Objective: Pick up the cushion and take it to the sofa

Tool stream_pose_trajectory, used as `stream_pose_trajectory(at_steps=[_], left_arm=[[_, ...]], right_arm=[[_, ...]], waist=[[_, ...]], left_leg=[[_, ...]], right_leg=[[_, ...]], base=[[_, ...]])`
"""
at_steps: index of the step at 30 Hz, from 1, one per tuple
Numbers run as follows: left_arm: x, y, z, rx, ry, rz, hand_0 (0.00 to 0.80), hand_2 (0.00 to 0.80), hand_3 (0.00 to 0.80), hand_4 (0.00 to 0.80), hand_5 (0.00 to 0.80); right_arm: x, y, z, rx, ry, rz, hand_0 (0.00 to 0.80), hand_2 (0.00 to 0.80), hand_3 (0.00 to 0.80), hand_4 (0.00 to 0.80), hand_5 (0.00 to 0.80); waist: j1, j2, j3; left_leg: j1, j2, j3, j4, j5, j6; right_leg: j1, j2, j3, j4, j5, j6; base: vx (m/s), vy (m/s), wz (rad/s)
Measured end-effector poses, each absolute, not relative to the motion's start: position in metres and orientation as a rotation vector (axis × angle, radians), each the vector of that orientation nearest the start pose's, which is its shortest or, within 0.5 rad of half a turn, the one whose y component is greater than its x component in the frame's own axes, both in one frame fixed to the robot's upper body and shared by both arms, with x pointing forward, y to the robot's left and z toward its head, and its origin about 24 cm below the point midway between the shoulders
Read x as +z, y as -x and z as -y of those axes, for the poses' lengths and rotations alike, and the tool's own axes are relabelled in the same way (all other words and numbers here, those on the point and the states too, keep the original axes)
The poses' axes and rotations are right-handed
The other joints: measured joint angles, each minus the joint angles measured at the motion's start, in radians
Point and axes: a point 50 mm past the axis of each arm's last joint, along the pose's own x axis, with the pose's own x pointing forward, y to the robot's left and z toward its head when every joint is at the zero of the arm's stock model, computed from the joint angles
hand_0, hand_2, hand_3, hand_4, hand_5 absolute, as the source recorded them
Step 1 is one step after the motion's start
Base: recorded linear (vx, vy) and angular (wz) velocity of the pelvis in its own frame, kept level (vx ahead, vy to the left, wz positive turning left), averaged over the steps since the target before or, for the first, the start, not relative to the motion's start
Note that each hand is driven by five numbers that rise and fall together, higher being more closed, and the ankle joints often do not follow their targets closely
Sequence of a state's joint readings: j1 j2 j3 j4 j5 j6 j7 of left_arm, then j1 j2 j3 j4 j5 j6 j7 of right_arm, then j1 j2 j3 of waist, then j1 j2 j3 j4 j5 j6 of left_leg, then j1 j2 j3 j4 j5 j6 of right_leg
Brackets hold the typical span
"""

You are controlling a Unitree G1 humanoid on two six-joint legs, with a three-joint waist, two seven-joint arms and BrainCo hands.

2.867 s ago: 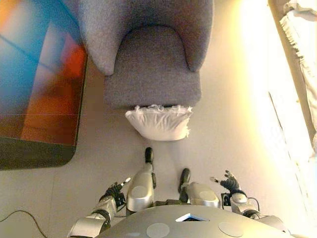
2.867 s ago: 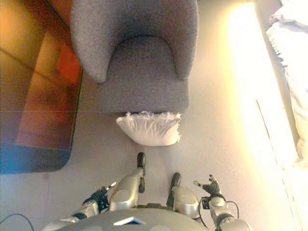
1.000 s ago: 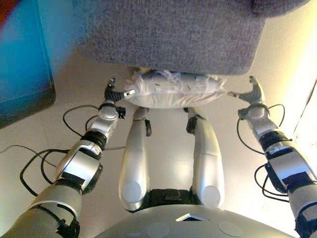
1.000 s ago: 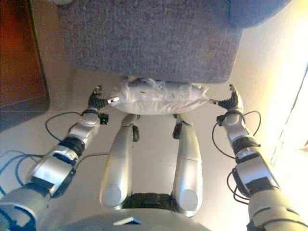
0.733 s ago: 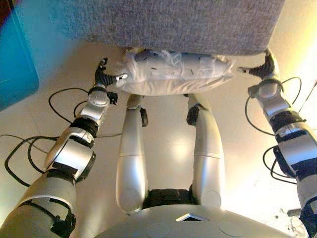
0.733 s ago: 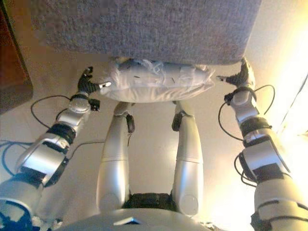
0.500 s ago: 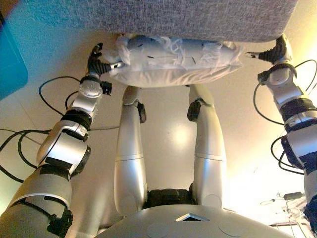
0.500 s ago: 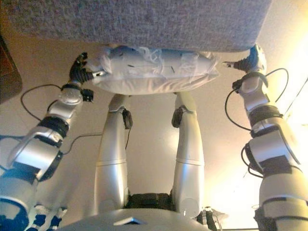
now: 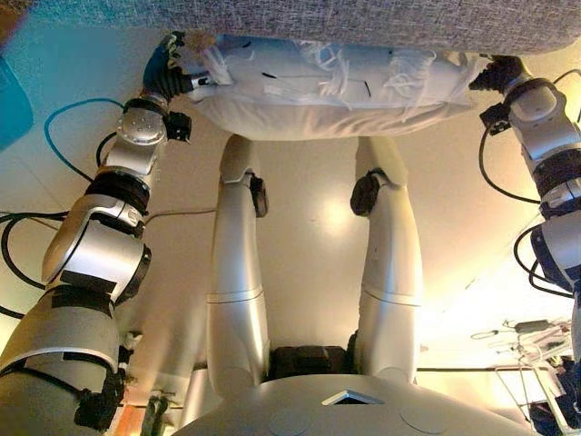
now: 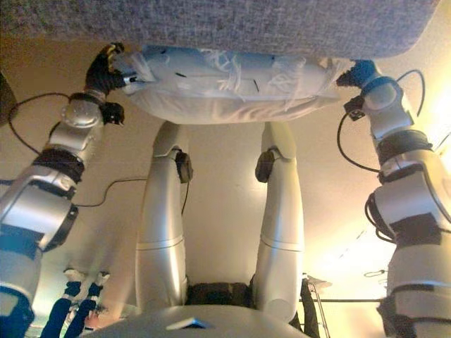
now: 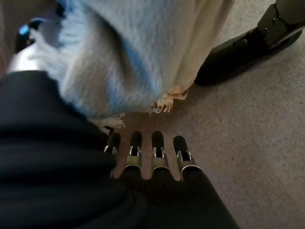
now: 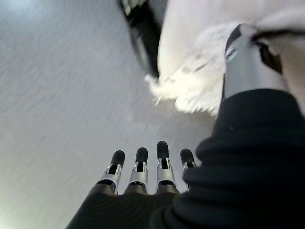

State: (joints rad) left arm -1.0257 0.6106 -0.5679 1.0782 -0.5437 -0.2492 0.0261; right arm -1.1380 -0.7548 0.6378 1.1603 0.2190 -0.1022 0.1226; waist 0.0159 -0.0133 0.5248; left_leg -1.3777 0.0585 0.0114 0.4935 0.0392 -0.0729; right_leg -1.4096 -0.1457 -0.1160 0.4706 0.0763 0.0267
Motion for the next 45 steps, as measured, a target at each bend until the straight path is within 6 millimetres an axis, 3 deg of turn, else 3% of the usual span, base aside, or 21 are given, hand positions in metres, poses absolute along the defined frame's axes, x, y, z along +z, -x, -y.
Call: stream_pose_trajectory(at_steps=[7, 14, 15, 16, 17, 18, 19, 20, 21, 24, 31, 35, 39, 42, 45], left_arm=[[0.179, -0.403, -0.236, -0.083, -0.29, 0.085, 0.0, 0.0, 0.0, 0.0, 0.0], [0.176, -0.399, -0.225, -0.339, -0.064, 0.019, 0.0, 0.0, 0.0, 0.0, 0.0], [0.175, -0.398, -0.222, -0.381, -0.019, 0.021, 0.063, 0.063, 0.063, 0.063, 0.063], [0.174, -0.397, -0.219, -0.427, 0.034, 0.021, 0.361, 0.361, 0.361, 0.361, 0.361], [0.174, -0.396, -0.221, -0.447, 0.073, 0.025, 0.8, 0.8, 0.8, 0.8, 0.8], [0.173, -0.396, -0.223, -0.461, 0.103, 0.028, 0.8, 0.8, 0.8, 0.8, 0.8], [0.173, -0.395, -0.226, -0.48, 0.13, 0.027, 0.8, 0.8, 0.8, 0.8, 0.8], [0.173, -0.393, -0.227, -0.505, 0.142, 0.025, 0.8, 0.8, 0.8, 0.8, 0.8], [0.173, -0.392, -0.23, -0.53, 0.154, 0.026, 0.8, 0.8, 0.8, 0.8, 0.8], [0.176, -0.388, -0.236, -0.575, 0.161, 0.008, 0.8, 0.8, 0.8, 0.8, 0.8], [0.17, -0.387, -0.229, -0.613, 0.25, -0.026, 0.8, 0.8, 0.8, 0.8, 0.8], [0.159, -0.384, -0.231, -0.605, 0.289, -0.054, 0.8, 0.8, 0.8, 0.8, 0.8], [0.125, -0.374, -0.224, -0.613, 0.367, -0.114, 0.8, 0.8, 0.8, 0.8, 0.8], [0.084, -0.357, -0.212, -0.624, 0.477, -0.158, 0.8, 0.8, 0.8, 0.8, 0.8], [0.046, -0.329, -0.21, -0.613, 0.599, -0.171, 0.8, 0.8, 0.8, 0.8, 0.8]], right_arm=[[0.221, -0.402, 0.261, 0.149, 0.807, 0.002, 0.0, 0.0, 0.0, 0.0, 0.0], [0.231, -0.396, 0.252, 0.232, 0.806, 0.109, 0.0, 0.0, 0.0, 0.0, 0.0], [0.233, -0.394, 0.251, 0.251, 0.787, 0.123, 0.0, 0.0, 0.0, 0.0, 0.0], [0.234, -0.393, 0.25, 0.277, 0.748, 0.13, 0.0, 0.0, 0.0, 0.0, 0.0], [0.236, -0.393, 0.249, 0.301, 0.704, 0.135, 0.0, 0.0, 0.0, 0.0, 0.0], [0.237, -0.392, 0.248, 0.329, 0.664, 0.137, 0.0, 0.0, 0.0, 0.0, 0.0], [0.237, -0.392, 0.246, 0.374, 0.613, 0.131, 0.179, 0.179, 0.179, 0.179, 0.179], [0.238, -0.391, 0.244, 0.416, 0.569, 0.124, 0.543, 0.543, 0.543, 0.543, 0.543], [0.238, -0.391, 0.242, 0.462, 0.53, 0.113, 0.8, 0.8, 0.8, 0.8, 0.8], [0.243, -0.39, 0.24, 0.525, 0.472, 0.093, 0.8, 0.8, 0.8, 0.8, 0.8], [0.244, -0.39, 0.244, 0.506, 0.426, 0.068, 0.8, 0.8, 0.8, 0.8, 0.8], [0.235, -0.39, 0.247, 0.485, 0.416, 0.045, 0.8, 0.8, 0.8, 0.8, 0.8], [0.205, -0.386, 0.257, 0.427, 0.364, -0.008, 0.8, 0.8, 0.8, 0.8, 0.8], [0.166, -0.374, 0.266, 0.379, 0.296, -0.052, 0.8, 0.8, 0.8, 0.8, 0.8], [0.133, -0.351, 0.254, 0.467, 0.227, -0.018, 0.8, 0.8, 0.8, 0.8, 0.8]], waist=[[-0.001, 0.001, -0.001], [-0.002, 0.002, -0.001], [-0.002, 0.003, -0.002], [-0.004, 0.003, -0.001], [-0.004, 0.004, -0.001], [-0.005, 0.004, -0.001], [-0.007, 0.004, -0.001], [-0.009, 0.004, -0.001], [-0.013, 0.004, -0.001], [-0.027, 0.005, -0.001], [-0.022, 0.005, -0.001], [-0.02, 0.006, -0.001], [-0.02, 0.006, -0.001], [-0.019, 0.006, 0.002], [-0.027, 0.006, 0.002]], left_leg=[[-0.021, -0.015, 0.001, -0.031, 0.005, 0.007], [-0.023, -0.03, 0.001, -0.055, 0.004, 0.006], [-0.027, -0.029, 0.003, -0.056, 0.004, 0.005], [-0.033, -0.027, 0.006, -0.056, 0.005, 0.005], [-0.036, -0.027, 0.008, -0.055, 0.005, 0.005], [-0.038, -0.027, 0.011, -0.056, 0.005, 0.005], [-0.038, -0.027, 0.013, -0.057, 0.005, 0.005], [-0.038, -0.027, 0.015, -0.058, 0.005, 0.005], [-0.038, -0.027, 0.016, -0.059, 0.005, 0.005], [-0.037, -0.028, 0.017, -0.06, 0.005, 0.005], [-0.018, -0.031, 0.017, -0.064, 0.009, 0.0], [0.019, -0.028, 0.014, -0.068, 0.014, -0.006], [0.102, -0.022, 0.012, -0.078, 0.017, -0.01], [0.199, -0.02, 0.009, -0.086, 0.017, -0.013], [0.354, -0.018, -0.003, -0.106, 0.013, -0.02]], right_leg=[[-0.011, -0.002, 0.002, -0.055, 0.022, 0.007], [-0.036, -0.009, 0.022, -0.057, 0.023, 0.009], [-0.042, -0.009, 0.024, -0.057, 0.022, 0.01], [-0.049, -0.008, 0.025, -0.056, 0.023, 0.01], [-0.053, -0.008, 0.026, -0.055, 0.023, 0.01], [-0.057, -0.008, 0.028, -0.055, 0.023, 0.01], [-0.06, -0.007, 0.03, -0.053, 0.023, 0.01], [-0.063, -0.007, 0.032, -0.051, 0.023, 0.01], [-0.065, -0.007, 0.033, -0.05, 0.023, 0.01], [-0.066, -0.008, 0.036, -0.049, 0.023, 0.01], [-0.062, -0.008, 0.052, -0.038, 0.026, 0.011], [-0.03, -0.004, 0.055, -0.036, 0.031, 0.009], [0.048, 0.001, 0.054, -0.035, 0.03, 0.009], [0.141, 0.001, 0.052, -0.028, 0.022, 0.006], [0.295, 0.001, 0.035, -0.031, 0.002, -0.015]], base=[[0.006, 0.034, -0.01], [-0.001, 0.051, 0.0], [-0.016, 0.04, -0.02], [-0.021, 0.052, -0.03], [-0.013, 0.057, -0.03], [-0.011, 0.059, -0.02], [-0.004, 0.046, -0.01], [-0.001, 0.036, 0.0], [0.0, 0.034, 0.01], [0.0, 0.0, 0.0], [-0.025, -0.021, 0.0], [-0.028, -0.06, -0.05], [-0.034, -0.084, -0.05], [-0.019, -0.114, -0.01], [-0.012, -0.129, 0.04]])
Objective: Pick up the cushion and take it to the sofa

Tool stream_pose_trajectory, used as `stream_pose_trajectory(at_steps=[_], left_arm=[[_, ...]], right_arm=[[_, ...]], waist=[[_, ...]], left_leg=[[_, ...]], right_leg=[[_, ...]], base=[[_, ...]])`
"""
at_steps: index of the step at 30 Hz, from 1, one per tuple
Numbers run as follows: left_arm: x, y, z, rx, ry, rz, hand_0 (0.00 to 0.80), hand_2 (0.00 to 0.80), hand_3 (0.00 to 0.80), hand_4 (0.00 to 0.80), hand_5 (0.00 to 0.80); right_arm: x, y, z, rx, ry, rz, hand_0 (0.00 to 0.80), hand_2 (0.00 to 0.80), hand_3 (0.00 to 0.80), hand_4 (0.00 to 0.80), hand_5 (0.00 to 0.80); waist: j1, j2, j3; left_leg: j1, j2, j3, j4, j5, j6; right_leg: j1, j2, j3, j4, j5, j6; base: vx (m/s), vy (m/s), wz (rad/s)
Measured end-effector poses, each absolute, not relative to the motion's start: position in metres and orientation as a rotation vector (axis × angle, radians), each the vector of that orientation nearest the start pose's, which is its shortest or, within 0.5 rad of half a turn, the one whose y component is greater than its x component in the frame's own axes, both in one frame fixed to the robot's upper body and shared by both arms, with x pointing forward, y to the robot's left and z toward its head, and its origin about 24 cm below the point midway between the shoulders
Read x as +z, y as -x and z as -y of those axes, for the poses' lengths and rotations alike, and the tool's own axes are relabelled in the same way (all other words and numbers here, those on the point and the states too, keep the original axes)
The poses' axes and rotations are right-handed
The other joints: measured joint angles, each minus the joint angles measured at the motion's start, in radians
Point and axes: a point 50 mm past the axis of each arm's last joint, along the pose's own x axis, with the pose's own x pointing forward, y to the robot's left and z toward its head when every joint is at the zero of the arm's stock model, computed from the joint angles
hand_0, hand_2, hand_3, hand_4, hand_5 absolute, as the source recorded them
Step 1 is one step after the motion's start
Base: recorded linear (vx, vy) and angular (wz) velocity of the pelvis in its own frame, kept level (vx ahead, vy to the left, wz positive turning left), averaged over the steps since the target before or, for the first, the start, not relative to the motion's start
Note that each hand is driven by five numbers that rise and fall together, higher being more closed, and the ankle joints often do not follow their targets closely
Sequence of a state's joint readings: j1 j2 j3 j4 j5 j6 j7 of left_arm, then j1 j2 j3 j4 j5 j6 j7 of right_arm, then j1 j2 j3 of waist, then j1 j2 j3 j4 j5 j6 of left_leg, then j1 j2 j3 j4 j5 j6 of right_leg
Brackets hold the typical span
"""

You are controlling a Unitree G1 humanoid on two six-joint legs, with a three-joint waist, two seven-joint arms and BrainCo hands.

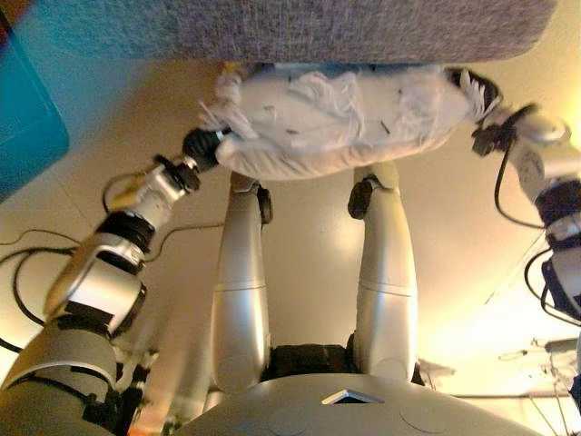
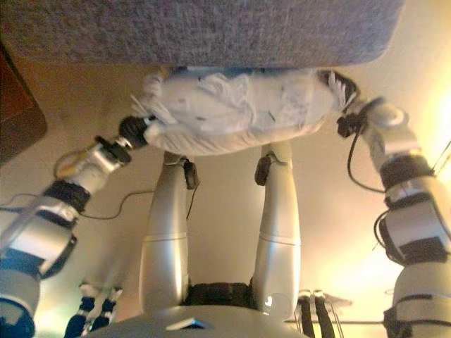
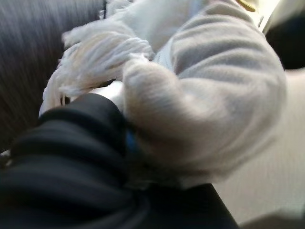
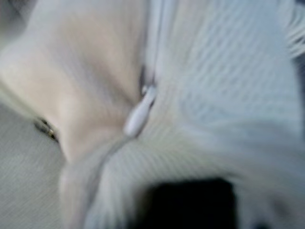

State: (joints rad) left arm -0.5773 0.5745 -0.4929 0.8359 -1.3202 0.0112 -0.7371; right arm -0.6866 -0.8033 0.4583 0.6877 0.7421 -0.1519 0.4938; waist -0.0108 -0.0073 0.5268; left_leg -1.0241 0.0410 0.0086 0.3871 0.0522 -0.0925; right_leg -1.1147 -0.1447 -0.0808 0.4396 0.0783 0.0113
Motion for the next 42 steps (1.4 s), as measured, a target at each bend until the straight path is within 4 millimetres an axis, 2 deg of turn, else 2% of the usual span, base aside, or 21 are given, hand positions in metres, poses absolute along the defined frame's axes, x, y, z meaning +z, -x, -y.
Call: stream_pose_trajectory(at_steps=[2, 4, 8, 11, 16, 18, 21, 23, 25, 28, 32, 34, 38, 42], left_arm=[[0.027, -0.307, -0.21, -0.625, 0.642, -0.189, 0.8, 0.8, 0.8, 0.8, 0.8], [0.012, -0.285, -0.21, -0.636, 0.682, -0.198, 0.8, 0.8, 0.8, 0.8, 0.8], [-0.011, -0.253, -0.204, -0.624, 0.763, -0.239, 0.8, 0.8, 0.8, 0.8, 0.8], [-0.012, -0.241, -0.197, -0.649, 0.806, -0.238, 0.8, 0.8, 0.8, 0.8, 0.8], [-0.009, -0.237, -0.19, -0.663, 0.85, -0.219, 0.8, 0.8, 0.8, 0.8, 0.8], [-0.016, -0.23, -0.186, -0.653, 0.879, -0.236, 0.8, 0.8, 0.8, 0.8, 0.8], [-0.023, -0.22, -0.187, -0.619, 0.902, -0.245, 0.8, 0.8, 0.8, 0.8, 0.8], [-0.027, -0.208, -0.186, -0.603, 0.921, -0.242, 0.8, 0.8, 0.8, 0.8, 0.8], [-0.018, -0.203, -0.186, -0.612, 0.903, -0.183, 0.8, 0.8, 0.8, 0.8, 0.8], [0.005, -0.207, -0.19, -0.58, 0.837, -0.033, 0.8, 0.8, 0.8, 0.8, 0.8], [0.052, -0.222, -0.201, -0.427, 0.739, 0.262, 0.8, 0.8, 0.8, 0.8, 0.8], [0.074, -0.224, -0.199, -0.415, 0.704, 0.393, 0.8, 0.8, 0.8, 0.8, 0.8], [0.105, -0.228, -0.191, -0.421, 0.683, 0.55, 0.8, 0.8, 0.8, 0.8, 0.8], [0.109, -0.235, -0.187, -0.389, 0.686, 0.539, 0.8, 0.8, 0.8, 0.8, 0.8]], right_arm=[[0.112, -0.334, 0.247, 0.497, 0.164, 0.007, 0.8, 0.8, 0.8, 0.8, 0.8], [0.098, -0.317, 0.245, 0.5, 0.114, 0.03, 0.8, 0.8, 0.8, 0.8, 0.8], [0.072, -0.292, 0.244, 0.469, 0.041, 0.019, 0.8, 0.8, 0.8, 0.8, 0.8], [0.063, -0.278, 0.243, 0.442, -0.012, 0.026, 0.8, 0.8, 0.8, 0.8, 0.8], [0.062, -0.271, 0.244, 0.4, -0.063, 0.057, 0.8, 0.8, 0.8, 0.8, 0.8], [0.057, -0.265, 0.246, 0.392, -0.067, 0.046, 0.8, 0.8, 0.8, 0.8, 0.8], [0.055, -0.259, 0.243, 0.393, -0.074, 0.051, 0.8, 0.8, 0.8, 0.8, 0.8], [0.055, -0.249, 0.241, 0.405, -0.07, 0.058, 0.8, 0.8, 0.8, 0.8, 0.8], [0.068, -0.244, 0.238, 0.422, -0.061, 0.125, 0.8, 0.8, 0.8, 0.8, 0.8], [0.099, -0.243, 0.23, 0.457, -0.037, 0.279, 0.8, 0.8, 0.8, 0.8, 0.8], [0.144, -0.238, 0.211, 0.476, -0.01, 0.558, 0.8, 0.8, 0.8, 0.8, 0.8], [0.159, -0.235, 0.204, 0.435, -0.032, 0.661, 0.8, 0.8, 0.8, 0.8, 0.8], [0.178, -0.232, 0.196, 0.345, -0.078, 0.785, 0.8, 0.8, 0.8, 0.8, 0.8], [0.177, -0.234, 0.195, 0.284, -0.087, 0.781, 0.8, 0.8, 0.8, 0.8, 0.8]], waist=[[0.0, -0.002, -0.003], [0.001, -0.002, -0.003], [0.001, -0.004, -0.003], [0.003, -0.006, -0.018], [0.006, 0.001, -0.03], [0.008, 0.008, -0.092], [0.012, 0.018, -0.146], [0.022, 0.027, -0.23], [0.024, 0.033, -0.287], [0.025, 0.043, -0.336], [0.027, 0.044, -0.375], [0.028, 0.043, -0.405], [0.031, 0.044, -0.439], [0.027, 0.042, -0.46]], left_leg=[[0.143, 0.0, -0.01, -0.059, 0.009, -0.009], [0.265, 0.001, -0.011, -0.113, 0.016, -0.004], [0.488, 0.005, -0.008, -0.191, 0.028, 0.0], [0.606, 0.007, -0.008, -0.235, 0.028, 0.001], [0.78, 0.009, -0.008, -0.302, 0.033, 0.008], [0.819, 0.01, -0.006, -0.332, 0.034, 0.01], [0.943, 0.023, 0.004, -0.385, 0.033, 0.006], [1.001, 0.03, 0.013, -0.417, 0.021, 0.008], [1.044, 0.034, 0.016, -0.44, 0.023, 0.004], [1.101, 0.035, 0.018, -0.472, 0.024, 0.004], [1.131, 0.033, 0.016, -0.474, 0.023, 0.005], [1.136, 0.034, 0.016, -0.475, 0.018, 0.003], [1.137, 0.035, 0.014, -0.479, 0.013, 0.007], [1.138, 0.036, 0.013, -0.48, 0.013, 0.007]], right_leg=[[0.135, 0.0, -0.017, -0.027, -0.01, 0.005], [0.25, -0.002, -0.036, -0.058, -0.019, 0.014], [0.469, -0.003, -0.068, -0.11, -0.025, 0.007], [0.578, -0.008, -0.077, -0.125, -0.04, 0.021], [0.752, -0.009, -0.094, -0.179, -0.041, 0.022], [0.792, -0.007, -0.097, -0.211, -0.04, 0.025], [0.926, 0.011, -0.107, -0.284, -0.035, 0.033], [0.986, 0.021, -0.108, -0.325, -0.036, 0.036], [1.039, 0.031, -0.11, -0.369, -0.03, 0.042], [1.109, 0.038, -0.115, -0.431, -0.013, 0.048], [1.178, 0.043, -0.124, -0.511, 0.021, 0.051], [1.19, 0.046, -0.125, -0.525, 0.025, 0.051], [1.199, 0.047, -0.126, -0.527, 0.028, 0.051], [1.197, 0.048, -0.123, -0.523, 0.029, 0.051]], base=[[0.003, -0.119, 0.07], [0.066, -0.094, 0.08], [0.123, -0.067, 0.03], [0.106, -0.031, 0.05], [0.157, -0.03, 0.04], [0.211, -0.03, -0.01], [0.32, -0.004, -0.03], [0.2, 0.004, -0.07], [0.12, 0.013, -0.02], [0.073, 0.014, 0.02], [0.064, -0.027, 0.04], [0.026, -0.057, 0.02], [0.025, -0.064, 0.02], [0.016, -0.062, -0.03]])
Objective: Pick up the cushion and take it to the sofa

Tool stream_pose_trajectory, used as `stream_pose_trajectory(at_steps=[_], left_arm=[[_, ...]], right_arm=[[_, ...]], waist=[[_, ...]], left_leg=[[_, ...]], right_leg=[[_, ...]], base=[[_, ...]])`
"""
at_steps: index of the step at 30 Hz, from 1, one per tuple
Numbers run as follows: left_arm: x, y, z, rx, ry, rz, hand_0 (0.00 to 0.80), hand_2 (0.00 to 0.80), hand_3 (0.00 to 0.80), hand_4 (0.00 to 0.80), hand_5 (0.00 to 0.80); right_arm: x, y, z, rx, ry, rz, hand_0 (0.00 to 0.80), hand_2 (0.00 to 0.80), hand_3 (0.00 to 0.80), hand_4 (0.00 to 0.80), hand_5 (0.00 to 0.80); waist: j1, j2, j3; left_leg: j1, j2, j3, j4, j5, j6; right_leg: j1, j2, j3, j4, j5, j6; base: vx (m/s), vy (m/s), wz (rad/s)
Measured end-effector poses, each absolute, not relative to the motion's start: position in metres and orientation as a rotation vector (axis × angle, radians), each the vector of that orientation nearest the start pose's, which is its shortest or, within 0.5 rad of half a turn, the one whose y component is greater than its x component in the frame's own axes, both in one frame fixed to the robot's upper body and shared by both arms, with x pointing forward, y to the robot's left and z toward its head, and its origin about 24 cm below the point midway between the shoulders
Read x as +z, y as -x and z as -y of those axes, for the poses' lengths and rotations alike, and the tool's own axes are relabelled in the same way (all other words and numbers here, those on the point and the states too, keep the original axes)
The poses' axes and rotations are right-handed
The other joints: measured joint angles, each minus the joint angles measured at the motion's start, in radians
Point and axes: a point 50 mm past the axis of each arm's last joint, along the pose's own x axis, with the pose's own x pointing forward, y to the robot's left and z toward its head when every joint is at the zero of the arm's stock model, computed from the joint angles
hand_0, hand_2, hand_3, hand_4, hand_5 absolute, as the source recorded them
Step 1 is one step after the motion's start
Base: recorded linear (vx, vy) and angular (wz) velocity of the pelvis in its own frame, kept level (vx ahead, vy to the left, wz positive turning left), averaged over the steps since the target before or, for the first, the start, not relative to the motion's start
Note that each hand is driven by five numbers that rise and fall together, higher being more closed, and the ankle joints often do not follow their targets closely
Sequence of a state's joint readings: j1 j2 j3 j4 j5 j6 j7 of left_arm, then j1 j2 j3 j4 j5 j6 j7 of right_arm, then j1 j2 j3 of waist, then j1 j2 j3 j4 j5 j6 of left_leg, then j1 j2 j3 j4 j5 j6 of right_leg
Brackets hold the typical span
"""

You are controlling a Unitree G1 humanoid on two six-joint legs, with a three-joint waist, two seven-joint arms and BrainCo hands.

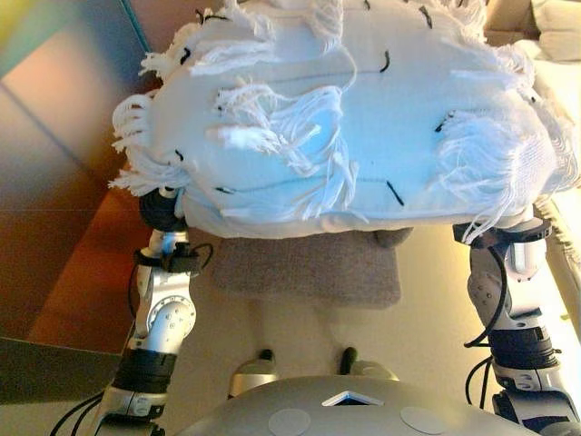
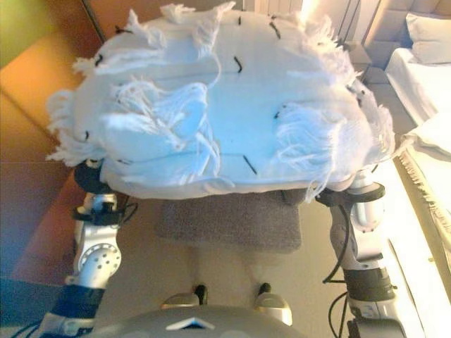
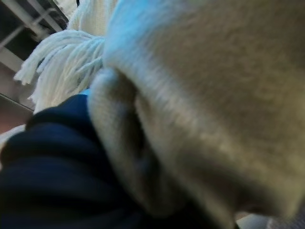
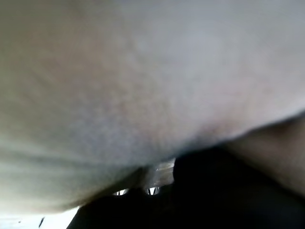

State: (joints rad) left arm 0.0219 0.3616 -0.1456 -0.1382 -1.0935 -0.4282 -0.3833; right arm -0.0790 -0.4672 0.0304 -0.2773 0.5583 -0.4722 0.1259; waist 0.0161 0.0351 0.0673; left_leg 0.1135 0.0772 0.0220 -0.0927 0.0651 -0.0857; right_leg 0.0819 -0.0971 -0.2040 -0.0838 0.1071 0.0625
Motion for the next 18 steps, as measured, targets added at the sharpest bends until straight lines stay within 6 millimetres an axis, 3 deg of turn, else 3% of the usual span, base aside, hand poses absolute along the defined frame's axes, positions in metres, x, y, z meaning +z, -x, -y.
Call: stream_pose_trajectory(at_steps=[7, 9, 11, 12, 14, 15, 16, 17, 18], left_arm=[[0.103, -0.234, -0.181, -0.372, 0.703, 0.493, 0.8, 0.8, 0.8, 0.8, 0.8], [0.102, -0.233, -0.183, -0.362, 0.7, 0.497, 0.8, 0.8, 0.8, 0.8, 0.8], [0.104, -0.233, -0.189, -0.342, 0.688, 0.516, 0.8, 0.8, 0.8, 0.8, 0.8], [0.103, -0.232, -0.191, -0.329, 0.686, 0.521, 0.8, 0.8, 0.8, 0.8, 0.8], [0.098, -0.233, -0.194, -0.312, 0.683, 0.506, 0.8, 0.8, 0.8, 0.8, 0.8], [0.094, -0.232, -0.192, -0.308, 0.692, 0.497, 0.8, 0.8, 0.8, 0.8, 0.8], [0.093, -0.231, -0.19, -0.302, 0.712, 0.502, 0.8, 0.8, 0.8, 0.8, 0.8], [0.1, -0.232, -0.193, -0.319, 0.685, 0.52, 0.8, 0.8, 0.8, 0.8, 0.8], [0.099, -0.231, -0.199, -0.316, 0.654, 0.507, 0.8, 0.8, 0.8, 0.8, 0.8]], right_arm=[[0.171, -0.236, 0.193, 0.272, -0.1, 0.74, 0.8, 0.8, 0.8, 0.8, 0.8], [0.169, -0.237, 0.191, 0.283, -0.103, 0.726, 0.8, 0.8, 0.8, 0.8, 0.8], [0.165, -0.237, 0.186, 0.303, -0.116, 0.716, 0.8, 0.8, 0.8, 0.8, 0.8], [0.164, -0.237, 0.183, 0.312, -0.122, 0.71, 0.8, 0.8, 0.8, 0.8, 0.8], [0.161, -0.238, 0.18, 0.313, -0.142, 0.702, 0.8, 0.8, 0.8, 0.8, 0.8], [0.161, -0.238, 0.178, 0.318, -0.143, 0.702, 0.8, 0.8, 0.8, 0.8, 0.8], [0.167, -0.239, 0.178, 0.337, -0.117, 0.72, 0.8, 0.8, 0.8, 0.8, 0.8], [0.171, -0.242, 0.175, 0.339, -0.113, 0.746, 0.8, 0.8, 0.8, 0.8, 0.8], [0.168, -0.242, 0.17, 0.341, -0.136, 0.736, 0.8, 0.8, 0.8, 0.8, 0.8]], waist=[[0.0, -0.007, 0.011], [0.003, -0.017, 0.047], [0.029, -0.057, 0.093], [0.033, -0.077, 0.117], [0.045, -0.084, 0.133], [0.051, -0.067, 0.137], [0.089, 0.014, 0.138], [0.103, 0.022, 0.161], [0.113, -0.02, 0.174]], left_leg=[[-0.011, 0.008, 0.006, 0.061, -0.01, -0.009], [-0.033, 0.014, 0.004, 0.161, -0.048, -0.011], [-0.118, -0.004, 0.002, 0.346, -0.061, -0.009], [-0.163, -0.011, 0.001, 0.431, -0.049, 0.006], [-0.212, -0.016, 0.003, 0.497, -0.022, 0.038], [-0.21, -0.024, 0.002, 0.481, -0.034, 0.039], [-0.207, 0.024, -0.002, 0.422, -0.105, 0.086], [-0.208, 0.033, 0.008, 0.4, -0.152, -0.009], [-0.205, 0.004, 0.025, 0.405, -0.146, -0.012]], right_leg=[[-0.018, 0.01, 0.014, 0.042, -0.013, -0.014], [-0.032, 0.01, 0.023, 0.106, -0.049, -0.023], [-0.093, -0.007, 0.05, 0.218, -0.098, -0.038], [-0.106, -0.017, 0.065, 0.245, -0.104, -0.042], [-0.114, -0.025, 0.069, 0.234, -0.103, -0.036], [-0.114, -0.021, 0.066, 0.199, -0.094, -0.019], [-0.163, 0.037, 0.072, 0.328, -0.147, -0.021], [-0.24, 0.043, 0.086, 0.624, -0.254, -0.04], [-0.229, 0.021, 0.107, 0.733, -0.382, -0.037]], base=[[0.026, -0.158, -0.05], [-0.052, -0.231, -0.1], [-0.02, -0.16, -0.28], [0.034, -0.041, -0.26], [0.095, 0.006, -0.04], [0.243, 0.05, -0.35], [0.344, 0.088, -0.55], [0.409, 0.113, -0.47], [0.42, 0.124, -0.03]])
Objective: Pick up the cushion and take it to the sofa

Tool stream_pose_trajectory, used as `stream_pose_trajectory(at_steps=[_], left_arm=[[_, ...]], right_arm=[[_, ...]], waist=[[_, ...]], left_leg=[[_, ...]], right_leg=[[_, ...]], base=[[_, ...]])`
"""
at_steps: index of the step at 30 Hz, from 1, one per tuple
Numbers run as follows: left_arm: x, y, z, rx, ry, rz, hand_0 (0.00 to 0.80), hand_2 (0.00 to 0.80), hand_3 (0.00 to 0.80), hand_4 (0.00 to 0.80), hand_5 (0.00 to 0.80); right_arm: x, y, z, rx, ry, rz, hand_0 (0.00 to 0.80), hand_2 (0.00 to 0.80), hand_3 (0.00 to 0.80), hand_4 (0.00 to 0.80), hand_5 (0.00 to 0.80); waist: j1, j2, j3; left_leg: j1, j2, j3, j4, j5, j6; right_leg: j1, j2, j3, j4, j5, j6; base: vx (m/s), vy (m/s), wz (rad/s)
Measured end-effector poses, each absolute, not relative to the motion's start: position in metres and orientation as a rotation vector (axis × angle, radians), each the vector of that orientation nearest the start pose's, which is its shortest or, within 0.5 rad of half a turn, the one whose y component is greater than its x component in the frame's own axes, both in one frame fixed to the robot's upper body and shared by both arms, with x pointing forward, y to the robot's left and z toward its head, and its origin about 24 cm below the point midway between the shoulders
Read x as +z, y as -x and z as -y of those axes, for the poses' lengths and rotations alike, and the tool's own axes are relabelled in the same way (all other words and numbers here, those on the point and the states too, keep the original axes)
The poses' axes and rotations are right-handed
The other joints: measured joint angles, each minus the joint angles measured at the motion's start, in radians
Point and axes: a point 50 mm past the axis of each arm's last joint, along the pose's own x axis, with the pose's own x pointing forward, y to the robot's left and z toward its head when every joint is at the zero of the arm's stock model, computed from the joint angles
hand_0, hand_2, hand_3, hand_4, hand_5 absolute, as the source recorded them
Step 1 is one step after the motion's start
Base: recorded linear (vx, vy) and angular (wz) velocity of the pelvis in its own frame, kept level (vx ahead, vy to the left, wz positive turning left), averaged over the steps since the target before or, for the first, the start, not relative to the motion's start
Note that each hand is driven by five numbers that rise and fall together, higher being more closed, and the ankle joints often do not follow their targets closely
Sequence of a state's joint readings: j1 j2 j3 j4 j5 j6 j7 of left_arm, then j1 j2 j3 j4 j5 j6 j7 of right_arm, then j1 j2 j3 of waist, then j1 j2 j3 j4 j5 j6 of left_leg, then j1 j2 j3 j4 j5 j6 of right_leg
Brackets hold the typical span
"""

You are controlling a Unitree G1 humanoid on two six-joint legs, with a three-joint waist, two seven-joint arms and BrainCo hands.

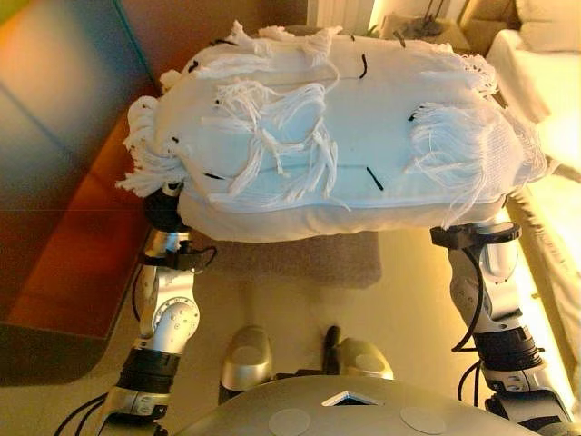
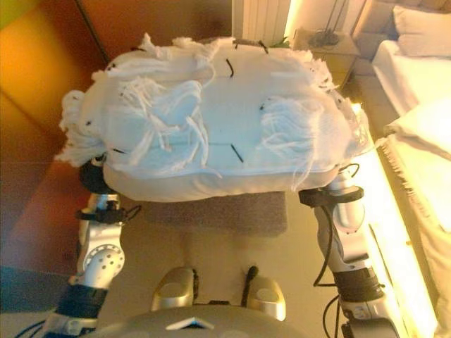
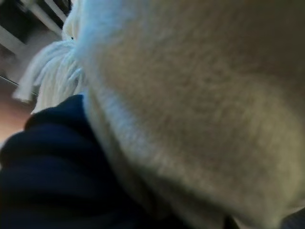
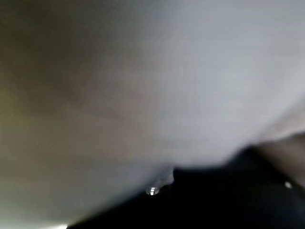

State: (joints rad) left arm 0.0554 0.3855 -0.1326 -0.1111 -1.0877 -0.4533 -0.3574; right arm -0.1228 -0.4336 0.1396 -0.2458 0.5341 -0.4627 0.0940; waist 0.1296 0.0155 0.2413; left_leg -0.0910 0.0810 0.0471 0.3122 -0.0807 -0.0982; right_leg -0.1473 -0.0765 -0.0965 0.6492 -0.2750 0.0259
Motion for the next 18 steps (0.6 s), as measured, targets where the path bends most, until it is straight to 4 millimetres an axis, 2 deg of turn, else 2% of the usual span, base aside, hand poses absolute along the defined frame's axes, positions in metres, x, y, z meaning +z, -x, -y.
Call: stream_pose_trajectory(at_steps=[1, 2, 4, 6, 7, 8, 9, 11, 12, 13, 14, 15, 16, 17, 18], left_arm=[[0.096, -0.231, -0.201, -0.296, 0.665, 0.498, 0.8, 0.8, 0.8, 0.8, 0.8], [0.092, -0.229, -0.199, -0.279, 0.685, 0.488, 0.8, 0.8, 0.8, 0.8, 0.8], [0.091, -0.229, -0.199, -0.28, 0.683, 0.485, 0.8, 0.8, 0.8, 0.8, 0.8], [0.09, -0.23, -0.198, -0.269, 0.695, 0.483, 0.8, 0.8, 0.8, 0.8, 0.8], [0.089, -0.23, -0.196, -0.261, 0.709, 0.484, 0.8, 0.8, 0.8, 0.8, 0.8], [0.089, -0.229, -0.195, -0.257, 0.715, 0.487, 0.8, 0.8, 0.8, 0.8, 0.8], [0.089, -0.229, -0.195, -0.256, 0.715, 0.487, 0.8, 0.8, 0.8, 0.8, 0.8], [0.089, -0.229, -0.196, -0.252, 0.714, 0.488, 0.8, 0.8, 0.8, 0.8, 0.8], [0.089, -0.229, -0.197, -0.25, 0.714, 0.49, 0.8, 0.8, 0.8, 0.8, 0.8], [0.089, -0.229, -0.197, -0.247, 0.711, 0.494, 0.8, 0.8, 0.8, 0.8, 0.8], [0.09, -0.229, -0.199, -0.243, 0.708, 0.495, 0.8, 0.8, 0.8, 0.8, 0.8], [0.089, -0.229, -0.199, -0.232, 0.711, 0.492, 0.8, 0.8, 0.8, 0.8, 0.8], [0.09, -0.23, -0.201, -0.218, 0.71, 0.488, 0.8, 0.8, 0.8, 0.8, 0.8], [0.09, -0.23, -0.204, -0.206, 0.7, 0.482, 0.8, 0.8, 0.8, 0.8, 0.8], [0.091, -0.23, -0.209, -0.201, 0.678, 0.467, 0.8, 0.8, 0.8, 0.8, 0.8]], right_arm=[[0.167, -0.244, 0.167, 0.355, -0.116, 0.724, 0.8, 0.8, 0.8, 0.8, 0.8], [0.164, -0.246, 0.169, 0.349, -0.107, 0.704, 0.8, 0.8, 0.8, 0.8, 0.8], [0.161, -0.248, 0.169, 0.342, -0.109, 0.688, 0.8, 0.8, 0.8, 0.8, 0.8], [0.159, -0.249, 0.169, 0.342, -0.108, 0.666, 0.8, 0.8, 0.8, 0.8, 0.8], [0.158, -0.249, 0.169, 0.341, -0.108, 0.657, 0.8, 0.8, 0.8, 0.8, 0.8], [0.157, -0.249, 0.169, 0.342, -0.107, 0.653, 0.8, 0.8, 0.8, 0.8, 0.8], [0.157, -0.249, 0.169, 0.344, -0.102, 0.652, 0.8, 0.8, 0.8, 0.8, 0.8], [0.156, -0.248, 0.17, 0.348, -0.098, 0.645, 0.8, 0.8, 0.8, 0.8, 0.8], [0.155, -0.248, 0.17, 0.353, -0.093, 0.638, 0.8, 0.8, 0.8, 0.8, 0.8], [0.156, -0.248, 0.171, 0.36, -0.083, 0.635, 0.8, 0.8, 0.8, 0.8, 0.8], [0.155, -0.247, 0.171, 0.366, -0.082, 0.631, 0.8, 0.8, 0.8, 0.8, 0.8], [0.155, -0.247, 0.171, 0.376, -0.078, 0.627, 0.8, 0.8, 0.8, 0.8, 0.8], [0.155, -0.247, 0.172, 0.383, -0.076, 0.622, 0.8, 0.8, 0.8, 0.8, 0.8], [0.15, -0.246, 0.17, 0.384, -0.1, 0.596, 0.8, 0.8, 0.8, 0.8, 0.8], [0.142, -0.243, 0.168, 0.379, -0.123, 0.565, 0.8, 0.8, 0.8, 0.8, 0.8]], waist=[[-0.005, -0.002, 0.018], [-0.008, 0.019, 0.03], [0.007, 0.02, 0.035], [0.01, 0.027, 0.052], [0.01, 0.036, 0.05], [0.016, 0.046, 0.053], [0.028, 0.054, 0.057], [0.052, 0.066, 0.06], [0.055, 0.069, 0.059], [0.057, 0.079, 0.055], [0.058, 0.068, 0.056], [0.076, 0.056, 0.059], [0.102, 0.054, 0.059], [0.11, 0.03, 0.055], [0.107, -0.01, 0.033]], left_leg=[[-0.004, -0.002, -0.004, 0.047, 0.008, -0.001], [-0.033, 0.009, -0.017, 0.077, -0.003, -0.01], [-0.052, -0.008, -0.027, -0.011, 0.002, -0.014], [-0.041, -0.002, -0.07, -0.158, 0.012, 0.0], [-0.041, 0.015, -0.097, -0.21, 0.019, 0.007], [-0.041, 0.027, -0.116, -0.236, 0.021, 0.006], [-0.04, 0.037, -0.135, -0.249, 0.037, -0.013], [-0.041, 0.064, -0.151, -0.246, 0.051, -0.014], [-0.035, 0.074, -0.158, -0.238, 0.05, -0.015], [-0.025, 0.074, -0.157, -0.221, 0.049, -0.015], [-0.018, 0.055, -0.119, -0.194, 0.097, -0.041], [-0.028, 0.025, -0.084, -0.144, 0.105, -0.04], [-0.032, 0.013, -0.04, -0.095, 0.131, -0.002], [-0.038, -0.002, -0.003, -0.049, 0.117, 0.026], [-0.049, -0.03, 0.018, -0.024, 0.087, 0.05]], right_leg=[[0.072, 0.004, 0.01, -0.083, -0.06, -0.039], [0.097, 0.028, 0.021, -0.127, -0.048, -0.053], [0.11, 0.026, 0.053, -0.18, -0.023, -0.062], [0.162, 0.047, 0.117, -0.258, 0.035, -0.059], [0.197, 0.066, 0.15, -0.298, 0.05, -0.048], [0.226, 0.079, 0.18, -0.321, 0.047, -0.052], [0.245, 0.082, 0.196, -0.326, 0.037, -0.05], [0.271, 0.079, 0.224, -0.311, 0.001, -0.031], [0.277, 0.067, 0.231, -0.302, -0.024, -0.02], [0.29, 0.042, 0.238, -0.293, -0.049, 0.011], [0.296, -0.002, 0.241, -0.291, -0.068, 0.033], [0.303, -0.056, 0.244, -0.304, -0.077, 0.042], [0.294, -0.097, 0.223, -0.24, -0.098, 0.069], [0.281, -0.142, 0.201, -0.139, -0.118, 0.103], [0.281, -0.178, 0.169, -0.047, -0.127, 0.132]], base=[[0.517, 0.157, 0.39], [0.578, 0.18, 0.54], [0.56, 0.189, 0.29], [0.503, 0.205, 0.31], [0.512, 0.222, 0.38], [0.524, 0.232, 0.19], [0.432, 0.223, -0.04], [0.501, 0.258, -0.28], [0.566, 0.292, -0.39], [0.518, 0.299, -0.41], [0.481, 0.27, -0.6], [0.476, 0.27, -0.98], [0.416, 0.24, -1.06], [0.41, 0.247, -0.74], [0.38, 0.237, -0.26]])
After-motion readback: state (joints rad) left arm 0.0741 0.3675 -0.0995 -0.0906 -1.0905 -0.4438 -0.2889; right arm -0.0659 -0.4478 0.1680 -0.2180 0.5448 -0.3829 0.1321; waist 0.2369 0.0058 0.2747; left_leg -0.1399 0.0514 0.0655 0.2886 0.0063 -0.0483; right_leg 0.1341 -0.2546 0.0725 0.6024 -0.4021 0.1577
